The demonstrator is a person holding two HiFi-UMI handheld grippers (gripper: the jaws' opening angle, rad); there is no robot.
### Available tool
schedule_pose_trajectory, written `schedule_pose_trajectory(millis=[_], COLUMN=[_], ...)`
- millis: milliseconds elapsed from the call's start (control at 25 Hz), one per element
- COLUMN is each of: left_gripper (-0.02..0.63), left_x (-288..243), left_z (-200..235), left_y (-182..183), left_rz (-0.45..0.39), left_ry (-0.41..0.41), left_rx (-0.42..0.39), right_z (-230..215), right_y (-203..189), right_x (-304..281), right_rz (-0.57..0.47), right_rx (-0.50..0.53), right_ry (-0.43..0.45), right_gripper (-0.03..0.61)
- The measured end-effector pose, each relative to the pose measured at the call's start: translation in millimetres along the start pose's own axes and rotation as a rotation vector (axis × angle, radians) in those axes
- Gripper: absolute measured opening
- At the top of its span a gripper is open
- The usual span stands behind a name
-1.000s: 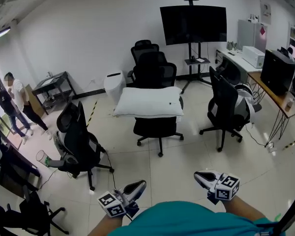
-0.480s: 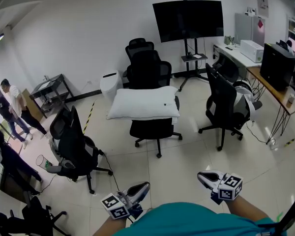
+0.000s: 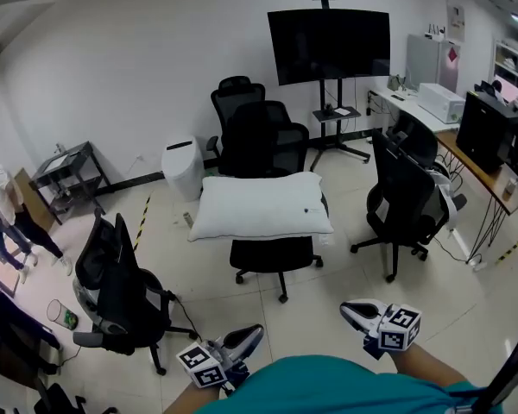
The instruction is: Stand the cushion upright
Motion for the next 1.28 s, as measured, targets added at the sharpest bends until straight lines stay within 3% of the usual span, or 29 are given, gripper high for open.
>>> schedule_pose_trajectory(millis=[280, 600, 960, 1120, 1280], left_gripper=[0.012, 0.012, 0.024, 0.081, 0.135], left_x=[11, -50, -206, -274, -338], left_z=[104, 176, 271, 307, 330], left_y=[43, 70, 122, 139, 134], left_rz=[0.081, 0.158, 0.359, 0.513, 0.681], left_ry=[-0.058, -0.099, -0.047, -0.086, -0.219], left_rx=[-0.045, -0.081, -0.302, -0.434, -0.603], right_z=[-22, -103, -276, -338, -380], right_y=[44, 68, 126, 145, 133], right_x=[-99, -150, -174, -176, -168], right_rz=[0.004, 0.014, -0.013, -0.038, -0.058], right_rx=[-0.003, -0.039, -0.008, -0.027, -0.086], right_ry=[-0.023, -0.014, 0.069, 0.066, 0.005], right_gripper=[0.003, 0.003, 0.003, 0.003, 0.003])
Point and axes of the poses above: the fingertips, and each gripper's own axes: x backward along the fingers, z to its left, y out of its top, the point moved 2 cm from there along x, backward along the fingers, and after that the axes turned 6 degrees about z, right-handed, at the moved point
